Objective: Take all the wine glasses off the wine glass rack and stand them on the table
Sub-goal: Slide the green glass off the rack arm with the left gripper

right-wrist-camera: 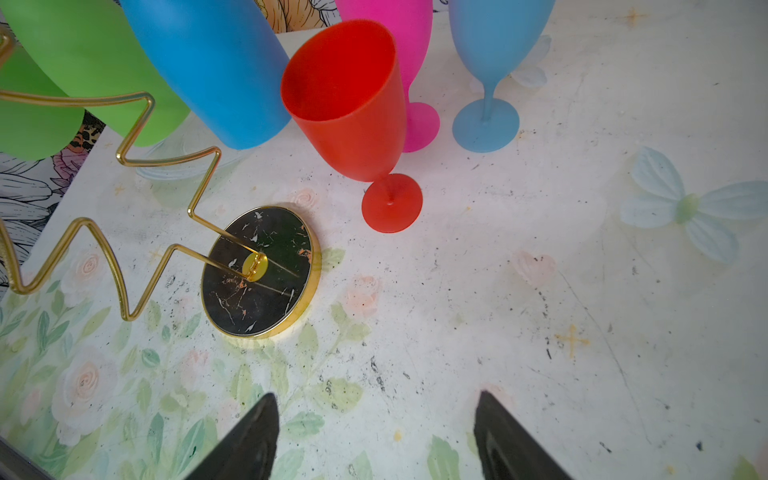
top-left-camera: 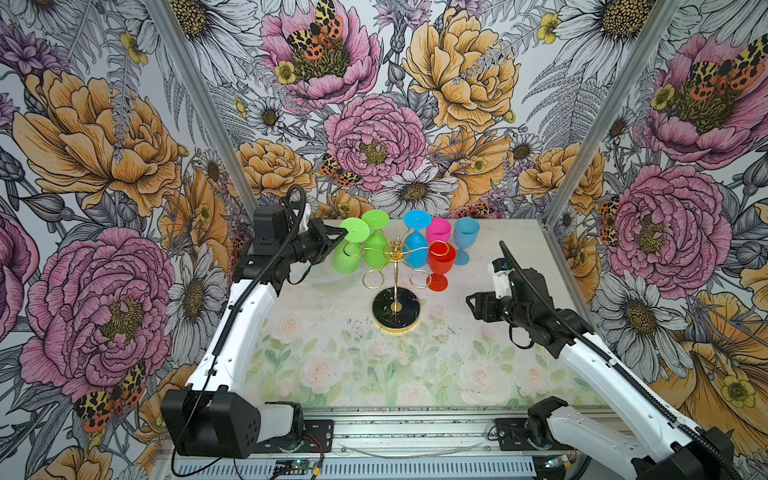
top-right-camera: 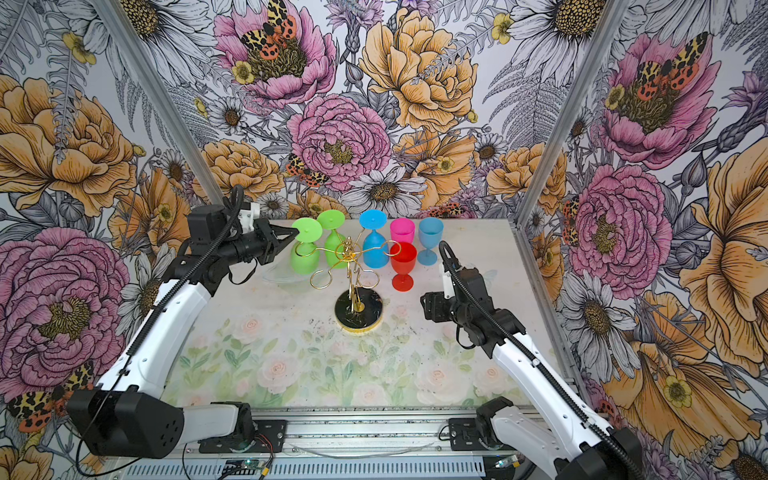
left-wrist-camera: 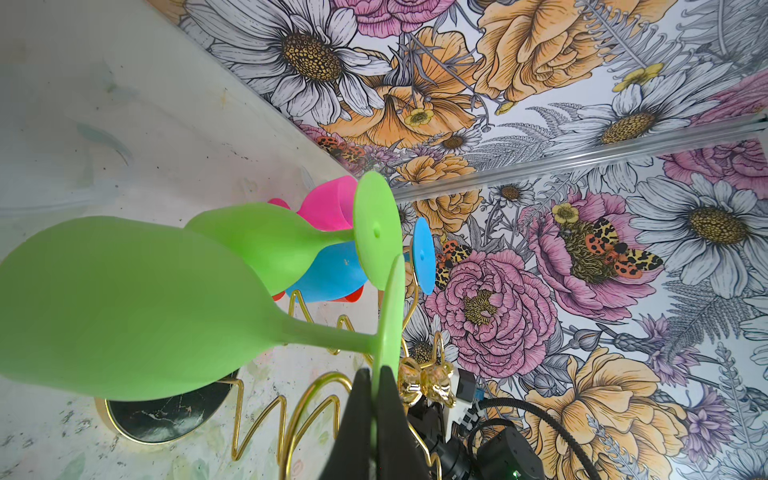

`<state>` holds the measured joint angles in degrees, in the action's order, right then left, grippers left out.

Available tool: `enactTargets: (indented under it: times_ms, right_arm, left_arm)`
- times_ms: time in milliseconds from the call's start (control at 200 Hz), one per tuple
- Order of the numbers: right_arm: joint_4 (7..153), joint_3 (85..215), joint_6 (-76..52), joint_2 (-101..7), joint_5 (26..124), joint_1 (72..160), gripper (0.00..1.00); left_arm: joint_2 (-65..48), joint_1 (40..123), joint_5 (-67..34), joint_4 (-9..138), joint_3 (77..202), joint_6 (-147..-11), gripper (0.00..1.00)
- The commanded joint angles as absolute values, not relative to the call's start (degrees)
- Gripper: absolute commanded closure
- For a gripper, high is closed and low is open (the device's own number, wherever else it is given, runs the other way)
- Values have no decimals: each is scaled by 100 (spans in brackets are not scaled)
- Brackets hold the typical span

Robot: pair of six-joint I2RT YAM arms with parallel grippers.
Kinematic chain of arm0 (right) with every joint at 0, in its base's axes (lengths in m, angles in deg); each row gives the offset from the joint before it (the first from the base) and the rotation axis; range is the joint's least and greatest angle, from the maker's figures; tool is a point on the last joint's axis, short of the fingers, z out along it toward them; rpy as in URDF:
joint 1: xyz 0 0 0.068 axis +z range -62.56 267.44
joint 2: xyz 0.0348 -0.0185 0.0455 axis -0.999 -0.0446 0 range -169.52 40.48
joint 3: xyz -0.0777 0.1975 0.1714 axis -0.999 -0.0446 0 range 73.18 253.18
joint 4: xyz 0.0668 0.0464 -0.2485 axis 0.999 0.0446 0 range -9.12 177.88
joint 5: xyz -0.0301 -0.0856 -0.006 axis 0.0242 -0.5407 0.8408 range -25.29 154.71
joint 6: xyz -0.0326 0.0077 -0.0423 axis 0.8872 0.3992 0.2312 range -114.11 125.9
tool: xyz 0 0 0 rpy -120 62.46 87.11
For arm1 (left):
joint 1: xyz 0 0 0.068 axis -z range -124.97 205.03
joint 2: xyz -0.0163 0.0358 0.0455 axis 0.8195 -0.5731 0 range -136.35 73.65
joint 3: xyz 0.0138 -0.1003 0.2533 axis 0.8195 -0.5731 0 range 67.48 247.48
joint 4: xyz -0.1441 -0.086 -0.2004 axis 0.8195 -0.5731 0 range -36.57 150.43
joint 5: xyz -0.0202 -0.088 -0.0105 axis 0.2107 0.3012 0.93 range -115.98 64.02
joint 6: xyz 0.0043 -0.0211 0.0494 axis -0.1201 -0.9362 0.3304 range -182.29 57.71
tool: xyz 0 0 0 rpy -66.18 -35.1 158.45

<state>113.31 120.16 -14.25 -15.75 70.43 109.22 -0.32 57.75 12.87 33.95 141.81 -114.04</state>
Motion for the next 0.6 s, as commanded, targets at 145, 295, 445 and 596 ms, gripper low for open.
enactTargets:
  times_ms: [145,295,445,596]
  right_arm:
    - [11235,11949,-1500,-1454,7140,10943,25]
    - [11236,11949,-1509,-1471,7174,10949,25]
    - [11235,11941,-1525,-1476,7203,10957,25]
    - [11236,11941,-1539,-1472,7245,10955,25]
  left_arm:
    - [766,5008,599,3582,13650,-11424,100]
    - [1270,4555,414,3407,13357,-11301,100]
    - [1672,4457,326,2607,13252,-10601,100]
    - [2080,4457,686,1731,12941,-10025,100]
